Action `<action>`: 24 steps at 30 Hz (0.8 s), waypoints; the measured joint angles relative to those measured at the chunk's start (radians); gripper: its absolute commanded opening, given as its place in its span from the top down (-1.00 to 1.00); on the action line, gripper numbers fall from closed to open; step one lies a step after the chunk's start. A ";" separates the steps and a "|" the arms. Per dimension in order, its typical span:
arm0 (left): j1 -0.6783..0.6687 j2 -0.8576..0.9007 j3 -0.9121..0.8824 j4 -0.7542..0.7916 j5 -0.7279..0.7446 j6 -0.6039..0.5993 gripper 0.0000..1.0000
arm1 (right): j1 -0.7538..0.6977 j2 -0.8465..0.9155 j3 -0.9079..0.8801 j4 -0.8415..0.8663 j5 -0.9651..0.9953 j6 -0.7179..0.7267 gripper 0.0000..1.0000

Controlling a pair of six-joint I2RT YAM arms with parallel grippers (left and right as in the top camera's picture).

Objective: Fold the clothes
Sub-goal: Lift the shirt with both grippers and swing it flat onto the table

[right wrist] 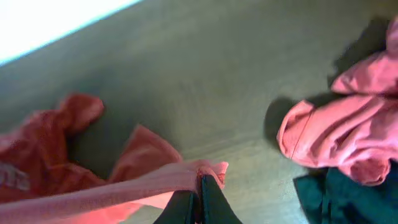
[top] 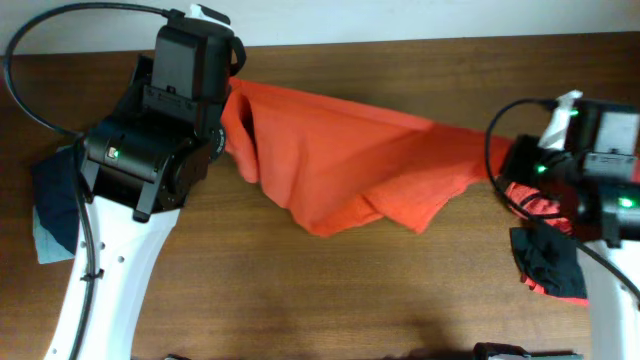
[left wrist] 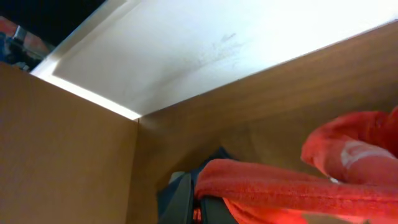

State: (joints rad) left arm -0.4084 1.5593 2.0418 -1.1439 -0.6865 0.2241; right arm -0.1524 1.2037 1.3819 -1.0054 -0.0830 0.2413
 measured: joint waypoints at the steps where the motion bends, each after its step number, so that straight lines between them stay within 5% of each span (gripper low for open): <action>1: 0.000 0.000 0.000 0.018 -0.003 0.000 0.99 | -0.003 -0.003 0.026 -0.005 -0.008 -0.010 0.92; 10: -0.033 -0.010 0.205 0.037 -0.020 0.066 0.99 | -0.004 -0.004 0.407 -0.076 -0.023 -0.058 0.92; 24: -0.337 -0.042 0.602 0.052 -0.160 0.295 1.00 | -0.006 -0.020 0.899 -0.146 -0.022 -0.061 0.92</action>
State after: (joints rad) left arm -0.7452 1.5173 2.6442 -1.0920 -0.8467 0.5190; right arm -0.1585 1.1835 2.2810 -1.1515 -0.1051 0.1806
